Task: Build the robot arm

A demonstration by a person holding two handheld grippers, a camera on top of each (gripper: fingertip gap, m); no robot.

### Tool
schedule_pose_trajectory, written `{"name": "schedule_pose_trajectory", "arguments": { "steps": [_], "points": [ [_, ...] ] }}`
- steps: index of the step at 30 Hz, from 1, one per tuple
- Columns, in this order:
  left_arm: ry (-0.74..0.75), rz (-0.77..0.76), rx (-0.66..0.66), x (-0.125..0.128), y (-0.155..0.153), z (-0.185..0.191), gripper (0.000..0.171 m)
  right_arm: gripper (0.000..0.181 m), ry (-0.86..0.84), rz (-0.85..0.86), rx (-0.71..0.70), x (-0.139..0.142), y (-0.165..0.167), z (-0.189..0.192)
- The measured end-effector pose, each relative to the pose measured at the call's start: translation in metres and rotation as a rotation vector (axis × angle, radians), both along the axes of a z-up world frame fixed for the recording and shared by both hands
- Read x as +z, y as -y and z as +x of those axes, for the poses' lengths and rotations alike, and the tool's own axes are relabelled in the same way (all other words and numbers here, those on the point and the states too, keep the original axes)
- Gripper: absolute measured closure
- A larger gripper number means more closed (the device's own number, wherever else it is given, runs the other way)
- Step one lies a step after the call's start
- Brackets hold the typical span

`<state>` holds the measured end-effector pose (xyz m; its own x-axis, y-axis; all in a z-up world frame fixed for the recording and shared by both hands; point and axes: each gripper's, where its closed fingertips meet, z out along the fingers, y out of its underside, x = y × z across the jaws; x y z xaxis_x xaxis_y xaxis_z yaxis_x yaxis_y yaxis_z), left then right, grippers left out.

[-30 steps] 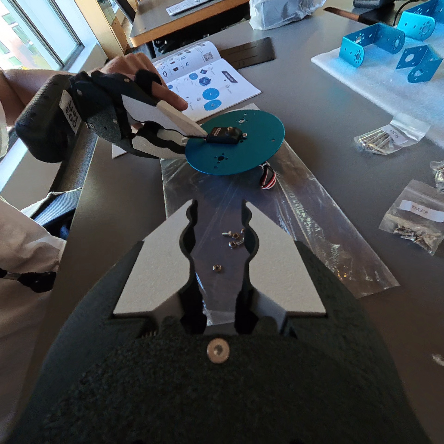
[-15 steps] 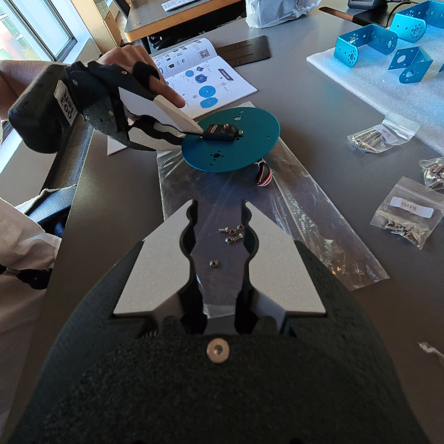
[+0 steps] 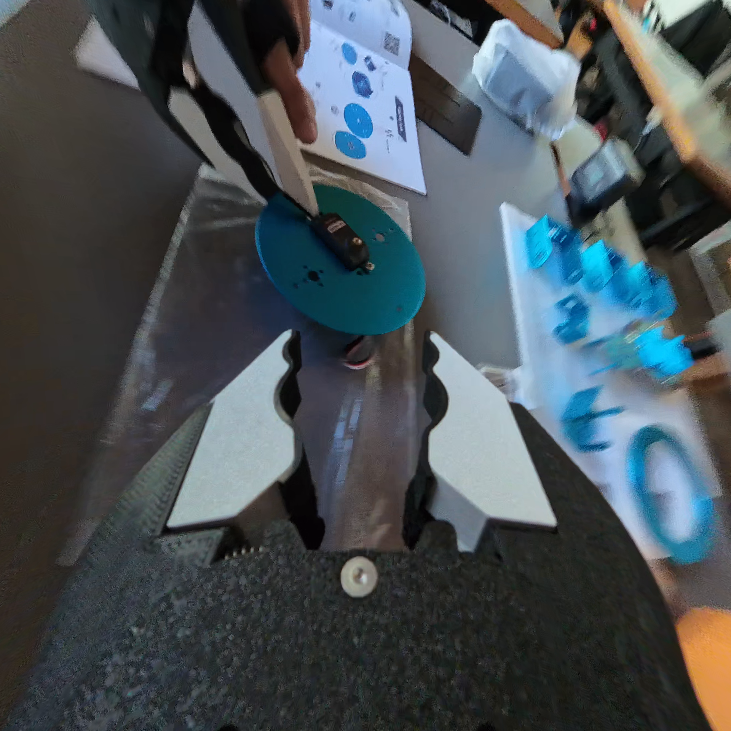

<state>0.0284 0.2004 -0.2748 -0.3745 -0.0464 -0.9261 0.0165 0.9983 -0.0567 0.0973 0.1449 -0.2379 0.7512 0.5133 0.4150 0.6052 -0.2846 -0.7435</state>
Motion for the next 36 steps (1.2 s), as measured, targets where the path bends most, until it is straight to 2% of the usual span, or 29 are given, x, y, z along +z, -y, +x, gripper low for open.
{"name": "schedule_pose_trajectory", "arguments": {
  "steps": [2,5,7,10,15,21,25,30,31,36],
  "points": [
    [0.005,0.004,-0.007,0.0,-0.001,-0.001,0.161,0.127,0.223,0.075,0.066,-0.003,-0.015,0.007],
    [0.009,0.007,-0.015,0.001,-0.002,-0.001,0.161,0.148,0.585,0.236,0.167,-0.005,-0.029,0.011],
    [0.01,0.006,-0.016,0.001,-0.001,-0.001,0.161,0.144,0.762,0.203,0.238,-0.021,-0.034,0.012],
    [0.012,0.013,-0.02,0.0,-0.001,-0.002,0.161,0.138,0.857,0.214,0.313,-0.027,-0.041,0.004],
    [0.014,0.002,-0.026,0.0,0.0,-0.002,0.161,0.138,0.824,0.199,0.425,-0.039,-0.049,-0.015],
    [0.018,-0.015,-0.03,0.0,0.0,-0.003,0.161,0.142,0.804,0.286,0.456,-0.041,-0.062,-0.026],
    [0.014,-0.025,-0.024,0.0,0.0,-0.004,0.161,0.148,0.799,0.301,0.438,-0.043,-0.065,-0.029],
    [0.005,-0.057,-0.017,0.003,-0.001,-0.004,0.161,0.158,0.712,0.304,0.407,-0.038,-0.068,-0.03],
    [0.003,-0.071,-0.011,0.004,-0.002,-0.003,0.162,0.168,0.696,0.32,0.39,-0.033,-0.07,-0.029],
    [-0.04,-0.175,0.011,0.006,-0.009,-0.001,0.164,0.172,0.557,0.17,0.407,-0.036,-0.073,-0.027]
  ]
}}
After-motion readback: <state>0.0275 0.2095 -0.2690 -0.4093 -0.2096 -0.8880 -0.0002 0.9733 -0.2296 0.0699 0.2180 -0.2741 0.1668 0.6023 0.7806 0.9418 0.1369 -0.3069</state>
